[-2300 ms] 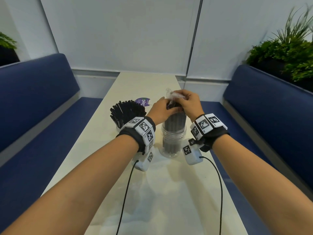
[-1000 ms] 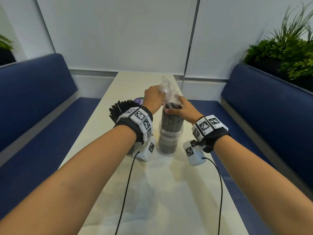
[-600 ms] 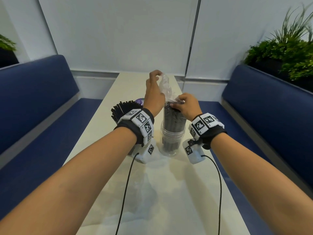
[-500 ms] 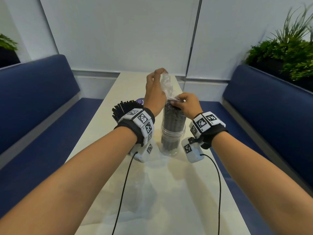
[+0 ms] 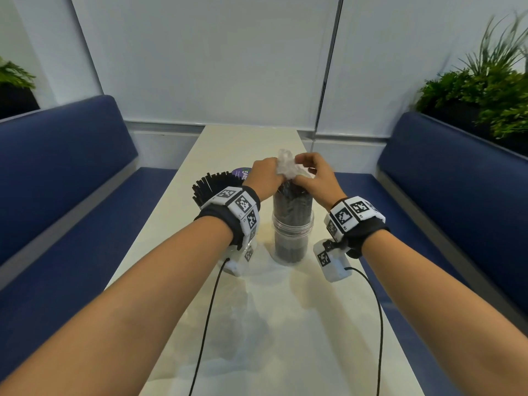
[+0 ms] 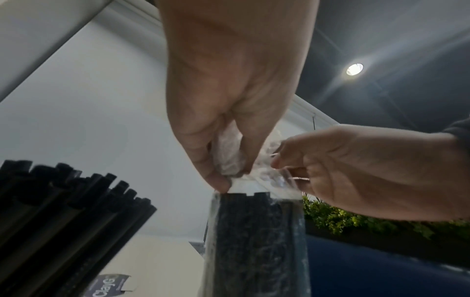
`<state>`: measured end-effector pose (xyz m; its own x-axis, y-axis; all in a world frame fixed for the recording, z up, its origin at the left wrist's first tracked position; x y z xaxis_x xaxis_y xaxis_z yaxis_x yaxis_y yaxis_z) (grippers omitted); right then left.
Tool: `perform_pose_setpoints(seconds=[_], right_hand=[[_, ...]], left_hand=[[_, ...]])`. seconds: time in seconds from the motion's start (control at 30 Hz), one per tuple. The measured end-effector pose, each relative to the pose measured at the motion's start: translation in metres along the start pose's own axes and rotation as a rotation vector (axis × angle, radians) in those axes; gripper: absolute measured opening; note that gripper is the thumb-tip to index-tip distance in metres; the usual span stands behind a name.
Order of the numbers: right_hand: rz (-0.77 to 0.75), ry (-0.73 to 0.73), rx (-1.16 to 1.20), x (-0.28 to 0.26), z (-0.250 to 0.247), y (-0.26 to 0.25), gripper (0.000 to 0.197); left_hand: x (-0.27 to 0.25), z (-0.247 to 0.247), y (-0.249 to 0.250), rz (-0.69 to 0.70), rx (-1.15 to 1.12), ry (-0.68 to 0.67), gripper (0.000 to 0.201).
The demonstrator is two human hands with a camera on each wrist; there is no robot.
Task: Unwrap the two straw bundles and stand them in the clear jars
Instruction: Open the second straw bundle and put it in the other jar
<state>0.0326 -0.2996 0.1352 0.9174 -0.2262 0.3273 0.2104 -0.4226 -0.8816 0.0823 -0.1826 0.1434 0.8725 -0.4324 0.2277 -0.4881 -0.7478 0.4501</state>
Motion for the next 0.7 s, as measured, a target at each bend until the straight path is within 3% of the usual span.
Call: perform_pose_setpoints(seconds=[0.1, 0.17, 0.37, 0.43, 0.53, 0.7], right_hand=[[0.103, -0.140, -0.088, 0.003, 0.007, 0.006, 0.079], [0.116, -0.211, -0.169, 0.002, 0.014, 0.011, 0.077], [0.071, -0.095, -0.220, 0.011, 0.017, 0.030, 0.076], [0.083, -0.128, -0.235, 0.009, 0.018, 0.029, 0.067], [0.094, -0.195, -0.228, 0.001, 0.017, 0.014, 0.075], [0.062, -0.156, -0.254, 0.003, 0.014, 0.006, 0.027]], left_hand=[[0.003, 0.003, -0.004, -0.044, -0.052, 0.016, 0.028], [0.002, 0.004, 0.000, -0.056, -0.109, 0.035, 0.029], [-0.004, 0.003, 0.016, -0.048, -0.225, 0.000, 0.033], [-0.005, 0.001, 0.015, -0.060, -0.283, 0.004, 0.035], [-0.009, -0.002, 0.014, -0.054, -0.376, 0.006, 0.041], [-0.014, -0.003, 0.019, -0.048, -0.421, 0.055, 0.035]])
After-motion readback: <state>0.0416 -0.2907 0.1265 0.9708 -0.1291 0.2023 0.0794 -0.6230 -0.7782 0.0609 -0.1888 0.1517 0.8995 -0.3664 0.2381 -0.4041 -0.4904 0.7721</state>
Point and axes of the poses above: each hand's wrist, its own x-axis towards the middle knuckle, its own z-axis out of the palm, y = z × x, the point moved 3 cm from there along x, towards the middle knuckle, and after that the axes turned 6 degrees about x, right-handed, at the moved point
